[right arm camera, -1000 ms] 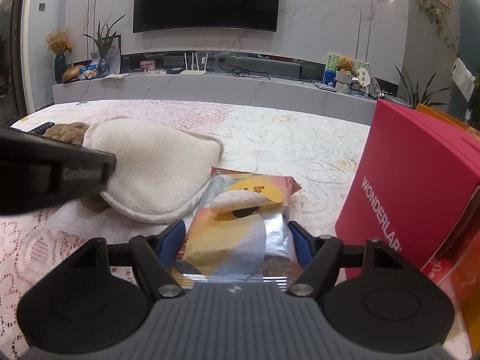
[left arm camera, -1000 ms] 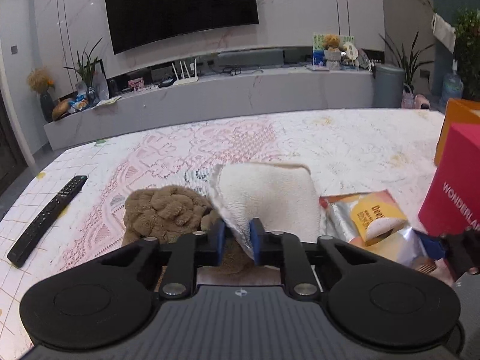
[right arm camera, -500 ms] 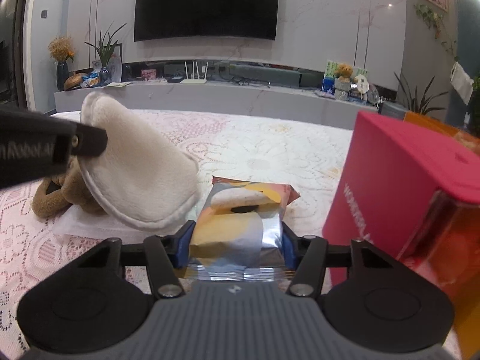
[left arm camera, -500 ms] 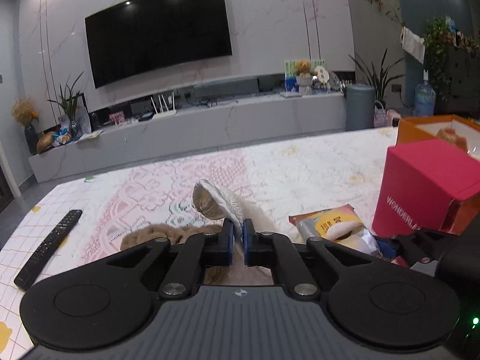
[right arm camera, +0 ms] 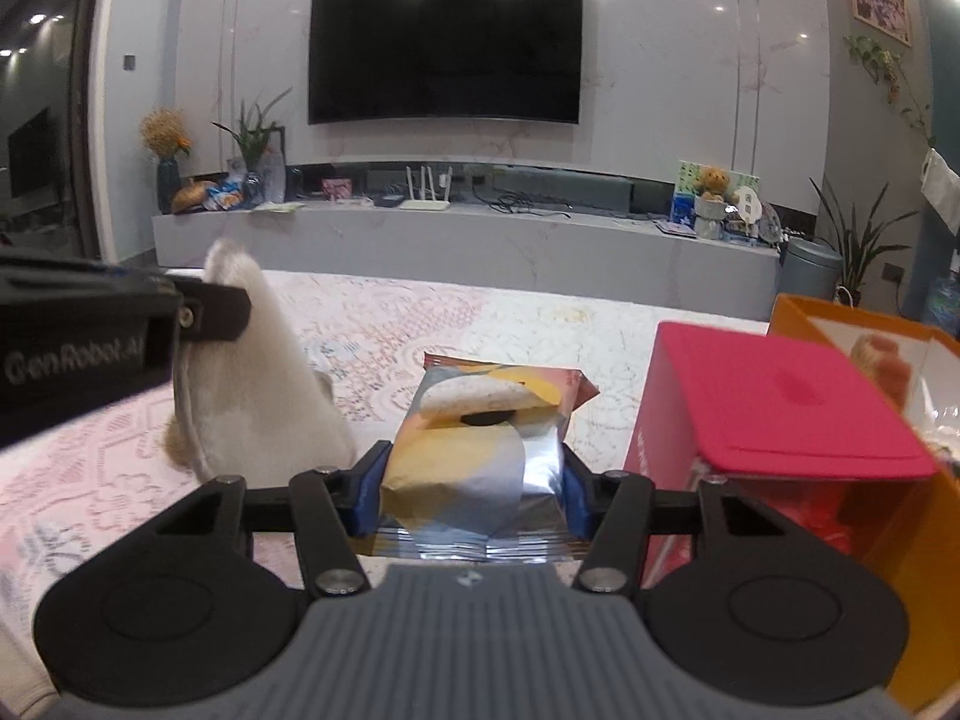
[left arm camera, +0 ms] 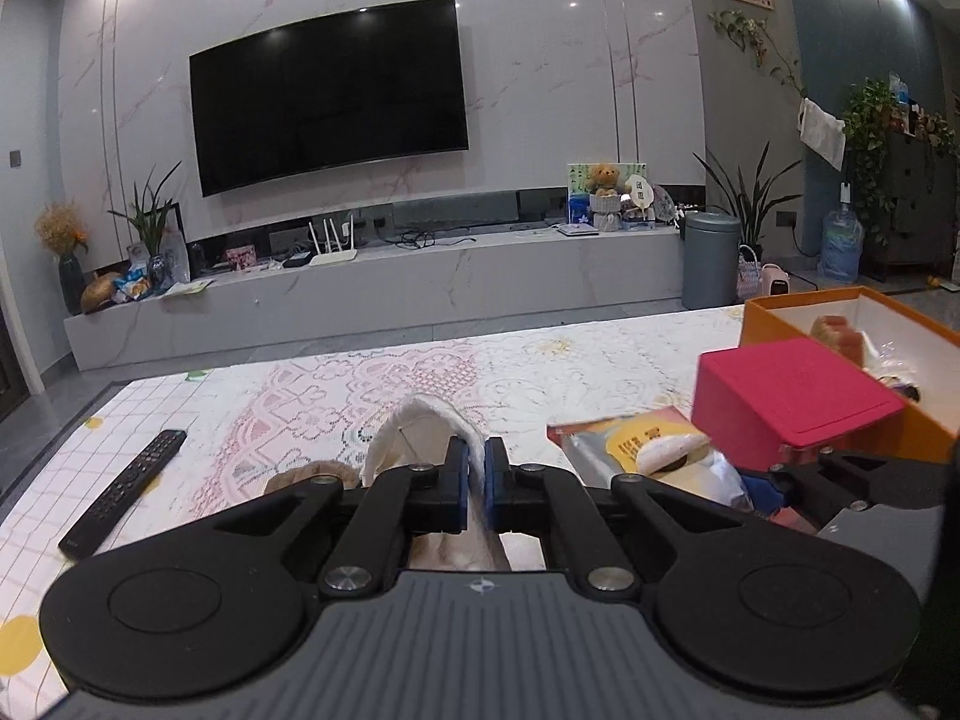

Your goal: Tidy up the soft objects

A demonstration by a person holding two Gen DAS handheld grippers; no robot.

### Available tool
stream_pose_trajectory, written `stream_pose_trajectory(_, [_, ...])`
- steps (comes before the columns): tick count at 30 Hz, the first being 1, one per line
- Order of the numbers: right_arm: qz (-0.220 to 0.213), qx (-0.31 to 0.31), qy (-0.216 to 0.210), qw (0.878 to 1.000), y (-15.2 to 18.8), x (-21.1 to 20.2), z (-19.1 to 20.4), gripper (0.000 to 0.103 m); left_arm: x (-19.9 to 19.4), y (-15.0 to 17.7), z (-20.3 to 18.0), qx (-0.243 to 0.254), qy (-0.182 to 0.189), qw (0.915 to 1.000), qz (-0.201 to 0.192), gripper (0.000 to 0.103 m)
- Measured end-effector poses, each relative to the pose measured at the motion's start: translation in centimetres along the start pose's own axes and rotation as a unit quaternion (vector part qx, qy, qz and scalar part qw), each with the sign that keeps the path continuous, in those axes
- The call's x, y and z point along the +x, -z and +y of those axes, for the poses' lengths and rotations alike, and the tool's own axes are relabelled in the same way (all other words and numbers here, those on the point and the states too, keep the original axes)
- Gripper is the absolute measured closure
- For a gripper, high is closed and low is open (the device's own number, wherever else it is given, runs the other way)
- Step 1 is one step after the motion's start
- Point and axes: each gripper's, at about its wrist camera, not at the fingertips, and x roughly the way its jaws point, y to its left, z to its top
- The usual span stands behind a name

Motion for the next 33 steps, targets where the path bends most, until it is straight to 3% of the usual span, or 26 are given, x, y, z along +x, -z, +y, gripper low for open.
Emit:
stream_pose_trajectory(8, [-0.017, 0.008, -0.033, 0.999, -0.4, -6.0, -1.6, 0.048, -4.0, -0.9, -1.2, -0.008, 0.006, 0.9999, -0.013, 0.098])
stream_pose_trajectory(11, [-0.014, 0.009, -0.041, 0.999, 0.0, -7.8, -2.2, 0.048, -5.1, -0.9, -1.7, -0.005, 0.023, 0.9997, 0.004, 0.098])
stream_pose_trajectory(15, [-0.002, 0.024, -0.035, 0.999, 1.0, -9.2, -3.6, 0.048, -5.5, 0.3, -2.3, -0.010, 0.055, 0.9977, 0.038, 0.098])
stream_pose_trajectory(20, [0.004, 0.017, -0.020, 1.000, 2.8, -10.1, -4.6, 0.048, -2.7, 2.9, -2.1, -0.040, 0.067, 0.9899, 0.118, 0.098])
stream_pose_trajectory(25, [0.032, 0.037, -0.031, 0.998, 4.5, -9.3, -5.5, 0.048, 0.6, 4.9, -1.1, -0.072, 0.053, 0.9770, 0.194, 0.098])
stream_pose_trajectory(28, [0.047, 0.055, -0.044, 0.996, 5.6, -8.6, -6.1, 0.048, 1.7, 6.0, -0.3, -0.091, 0.044, 0.9712, 0.215, 0.097])
stream_pose_trajectory(31, [0.060, 0.061, -0.054, 0.995, 6.4, -7.8, -6.1, 0.048, 2.8, 6.3, 0.0, -0.114, 0.049, 0.9624, 0.242, 0.081])
stream_pose_trajectory(33, [0.066, 0.059, -0.061, 0.994, 6.6, -7.4, -5.7, 0.048, 3.8, 6.7, 0.1, -0.126, 0.052, 0.9581, 0.252, 0.062])
